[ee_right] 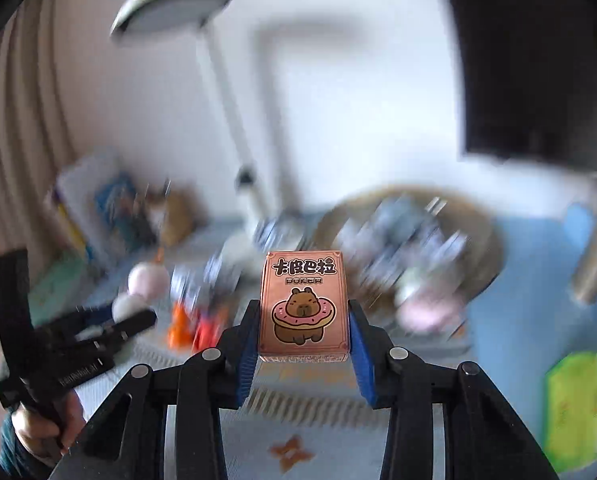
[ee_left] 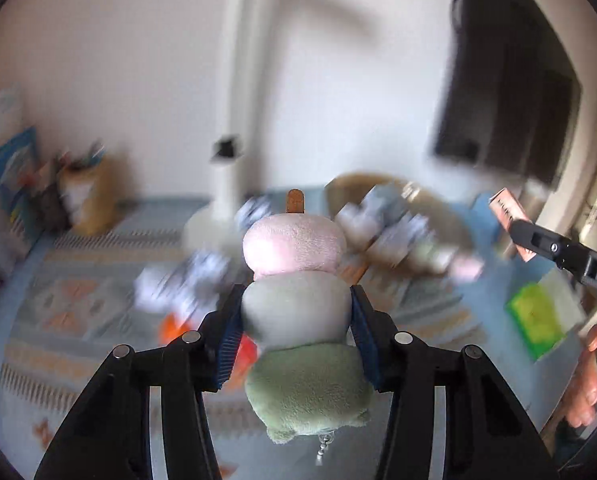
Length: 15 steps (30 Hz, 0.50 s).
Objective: Organize objects
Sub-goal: 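Carry the dango plush and capybara box into the gold bowl and release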
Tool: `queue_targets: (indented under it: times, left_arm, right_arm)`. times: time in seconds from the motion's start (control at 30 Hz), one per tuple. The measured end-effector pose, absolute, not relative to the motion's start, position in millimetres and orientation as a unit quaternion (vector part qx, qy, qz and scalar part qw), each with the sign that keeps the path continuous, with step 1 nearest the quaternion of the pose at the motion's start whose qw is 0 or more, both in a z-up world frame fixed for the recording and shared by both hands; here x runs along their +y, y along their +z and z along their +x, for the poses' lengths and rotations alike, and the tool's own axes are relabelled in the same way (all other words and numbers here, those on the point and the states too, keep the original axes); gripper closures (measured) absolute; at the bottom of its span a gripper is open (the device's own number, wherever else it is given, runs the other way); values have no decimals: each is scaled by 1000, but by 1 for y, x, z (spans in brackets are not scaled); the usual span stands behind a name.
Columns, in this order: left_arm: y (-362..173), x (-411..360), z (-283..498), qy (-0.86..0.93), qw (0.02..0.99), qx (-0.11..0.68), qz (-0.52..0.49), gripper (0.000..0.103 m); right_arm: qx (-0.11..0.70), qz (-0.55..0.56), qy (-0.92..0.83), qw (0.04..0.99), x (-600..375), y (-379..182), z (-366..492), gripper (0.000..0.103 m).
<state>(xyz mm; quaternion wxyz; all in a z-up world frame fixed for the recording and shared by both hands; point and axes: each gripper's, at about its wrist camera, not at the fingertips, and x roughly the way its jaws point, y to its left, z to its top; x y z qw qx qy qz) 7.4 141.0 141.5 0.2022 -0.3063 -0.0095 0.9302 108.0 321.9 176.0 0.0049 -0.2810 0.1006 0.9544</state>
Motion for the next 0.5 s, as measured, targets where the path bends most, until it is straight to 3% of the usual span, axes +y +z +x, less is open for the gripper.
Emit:
queue_targets:
  times: [0.17,0.37,0.43,0.47,0.5]
  left_arm:
    - [160,203,-41,924,237,-2,-298,56]
    - [148,260,-90,914,264,-6,-309,56]
    - [140,272,-106,903,286,-16,-320,48]
    - [136,276,-111,898,295,-21,-327,44]
    - [132,279,-116,894,297,-23,-334,28]
  right_arm:
    - [148,-220,958,108,389,212,100,63]
    - [207,-236,939,143,444,197,56,63]
    - [212,-243,935,146,453,189,38,59]
    - [209,-260,931,151,458,182,23,49]
    - [206,-279,925,158,461,176,11,45]
